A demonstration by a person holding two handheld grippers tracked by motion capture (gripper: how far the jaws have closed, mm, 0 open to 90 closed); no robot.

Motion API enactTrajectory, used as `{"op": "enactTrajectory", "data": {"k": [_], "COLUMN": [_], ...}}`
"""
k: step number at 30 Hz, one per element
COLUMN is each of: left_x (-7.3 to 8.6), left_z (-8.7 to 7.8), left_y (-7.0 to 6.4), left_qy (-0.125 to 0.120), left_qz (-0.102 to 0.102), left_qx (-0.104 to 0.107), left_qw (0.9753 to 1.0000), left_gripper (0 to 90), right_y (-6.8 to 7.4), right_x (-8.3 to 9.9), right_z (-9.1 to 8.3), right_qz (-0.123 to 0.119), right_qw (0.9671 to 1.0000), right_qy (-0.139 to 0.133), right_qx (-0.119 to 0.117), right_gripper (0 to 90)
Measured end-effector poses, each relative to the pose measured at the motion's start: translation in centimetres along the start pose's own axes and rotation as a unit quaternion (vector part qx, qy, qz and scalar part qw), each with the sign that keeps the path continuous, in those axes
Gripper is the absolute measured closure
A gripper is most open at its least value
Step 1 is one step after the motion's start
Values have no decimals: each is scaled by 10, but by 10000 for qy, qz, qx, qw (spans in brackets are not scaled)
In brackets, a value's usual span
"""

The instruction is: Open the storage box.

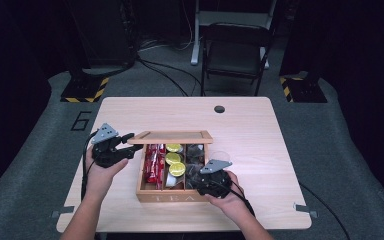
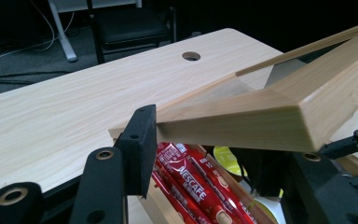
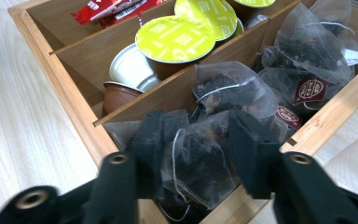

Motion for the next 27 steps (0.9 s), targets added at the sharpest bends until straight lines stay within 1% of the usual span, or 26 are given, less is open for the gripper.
{"op": "enactTrajectory", "data": {"k": [3,5,7,12,13,14,15,16,17,20,27], "left_x": [0,0,0,0,0,0,0,0,0,0,0], "left_z": [0,0,0,0,0,0,0,0,0,0,0], "left_y": [0,0,0,0,0,0,0,0,0,0,0], "left_qy": [-1,-3,-4,-1,-1,-1,2,-3,-2,-2,1], "left_qz": [0,-2,-1,-4,-6,-6,-6,-7,-6,-6,-6], "left_qx": [-1,-1,-2,-3,-4,-4,3,-6,-4,-4,-4], "left_qw": [10000,10000,10000,10000,10000,10000,10000,10000,10000,10000,10000], "left_gripper": [505,504,504,505,504,505,504,504,505,505,505], "right_y": [-1,-1,0,-1,0,0,-1,0,-1,-1,-1], "right_x": [0,0,-1,-2,-2,-3,-3,-3,-3,-4,-6], "right_z": [-1,-1,-2,-5,-5,-6,-6,-6,-6,-8,-11], "right_qz": [63,77,118,138,177,155,130,174,139,167,220], "right_qw": [10000,9999,9999,9996,9995,9995,9996,9995,9995,9993,9990], "right_qy": [32,55,41,28,-5,14,7,-13,-19,-43,-144], "right_qx": [-9,-96,-93,-237,-260,-288,-264,-268,-289,-318,-361], "right_gripper": [660,699,728,820,831,838,845,858,867,888,898]}}
Point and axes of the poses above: each handheld gripper's, and its own axes: z roughly forward along the jaws, x roughly out of its underside, y roughly to its left, the point moved 3 cm from there along z, roughly forward along the jaws, and after that the axes turned 10 degrees about z, right-handed, at the moved point
